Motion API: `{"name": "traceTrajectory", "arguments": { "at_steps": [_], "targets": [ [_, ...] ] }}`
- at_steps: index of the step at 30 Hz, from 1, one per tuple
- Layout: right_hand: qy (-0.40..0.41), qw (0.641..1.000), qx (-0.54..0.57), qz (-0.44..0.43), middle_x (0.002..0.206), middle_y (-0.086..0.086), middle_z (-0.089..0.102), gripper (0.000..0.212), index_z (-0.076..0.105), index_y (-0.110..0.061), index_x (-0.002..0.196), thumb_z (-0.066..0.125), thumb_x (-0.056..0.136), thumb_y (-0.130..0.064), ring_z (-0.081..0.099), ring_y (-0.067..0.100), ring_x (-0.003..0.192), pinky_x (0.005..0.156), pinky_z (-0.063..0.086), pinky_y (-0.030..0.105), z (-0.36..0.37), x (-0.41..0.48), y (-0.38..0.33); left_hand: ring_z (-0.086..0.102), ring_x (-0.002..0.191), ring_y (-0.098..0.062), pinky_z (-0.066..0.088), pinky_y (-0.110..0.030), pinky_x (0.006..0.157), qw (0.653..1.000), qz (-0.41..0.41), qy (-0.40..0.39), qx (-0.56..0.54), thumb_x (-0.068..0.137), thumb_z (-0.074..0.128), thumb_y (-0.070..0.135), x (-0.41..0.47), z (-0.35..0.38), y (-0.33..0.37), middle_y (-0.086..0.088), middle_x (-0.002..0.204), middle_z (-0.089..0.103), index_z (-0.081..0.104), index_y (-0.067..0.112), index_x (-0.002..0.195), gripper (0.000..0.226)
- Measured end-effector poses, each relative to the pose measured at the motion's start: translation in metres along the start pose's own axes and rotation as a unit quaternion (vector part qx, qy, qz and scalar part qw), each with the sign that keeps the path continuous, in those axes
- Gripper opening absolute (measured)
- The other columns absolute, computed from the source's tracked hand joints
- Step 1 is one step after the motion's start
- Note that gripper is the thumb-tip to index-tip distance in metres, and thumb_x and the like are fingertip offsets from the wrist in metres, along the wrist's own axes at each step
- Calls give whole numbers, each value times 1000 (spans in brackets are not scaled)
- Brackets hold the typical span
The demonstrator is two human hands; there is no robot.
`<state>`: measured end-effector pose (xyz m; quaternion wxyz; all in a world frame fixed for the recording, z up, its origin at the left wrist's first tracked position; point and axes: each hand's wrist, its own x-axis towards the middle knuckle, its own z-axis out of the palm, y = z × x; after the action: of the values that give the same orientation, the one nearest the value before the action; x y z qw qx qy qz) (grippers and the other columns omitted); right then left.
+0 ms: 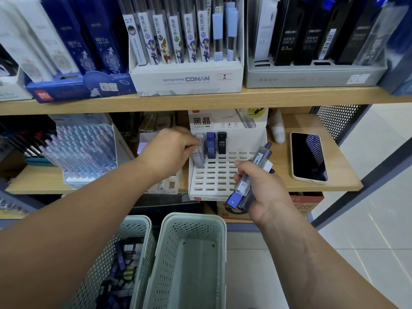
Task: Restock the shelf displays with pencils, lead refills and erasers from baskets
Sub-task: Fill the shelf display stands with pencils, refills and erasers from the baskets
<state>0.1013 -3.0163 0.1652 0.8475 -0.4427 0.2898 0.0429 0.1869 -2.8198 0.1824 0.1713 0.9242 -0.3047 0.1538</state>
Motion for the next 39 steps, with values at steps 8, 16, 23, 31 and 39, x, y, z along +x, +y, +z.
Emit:
{"name": "traceTrajectory", "arguments": {
  "at_steps": [8,16,23,31,39],
  "targets": [
    [-14,1000,-1,15,69,1,66,20,69,-13,94,82,80,-11,62,13,59,46,51,24,1,0,1,72,86,-34,60,-40,77,997,-10,66,27,79,77,-1,-8,19,-1,-16,100,74,79,4,97,19],
    [-27,999,-6,18,58,-1,61,20,66,-14,86,84,79,-18,60,11,46,44,50,24,2,0,2,68,82,-25,60,-39,70,993,-54,104,19,83,76,12,-11,29,5,-7,99,70,78,9,95,13],
    [-34,999,-1,9,68,7,67,28,68,-7,91,87,75,-20,69,23,58,52,56,33,10,0,6,52,56,-3,45,-20,60,882,-289,-13,-372,82,80,22,-42,24,86,8,70,66,73,23,83,8],
    [-17,1000,-14,21,74,16,71,40,70,0,98,90,70,-21,71,30,58,51,57,36,12,-1,9,61,52,-2,44,-13,51,802,-370,-1,-469,83,77,3,-52,28,115,6,61,70,75,19,76,18],
    [-17,999,-34,14,76,17,73,35,70,-4,92,91,68,-19,72,31,61,54,59,39,10,-1,10,62,53,-6,44,-15,49,789,-390,-3,-475,84,77,6,-54,26,114,-1,65,73,77,19,75,16]
  ]
}}
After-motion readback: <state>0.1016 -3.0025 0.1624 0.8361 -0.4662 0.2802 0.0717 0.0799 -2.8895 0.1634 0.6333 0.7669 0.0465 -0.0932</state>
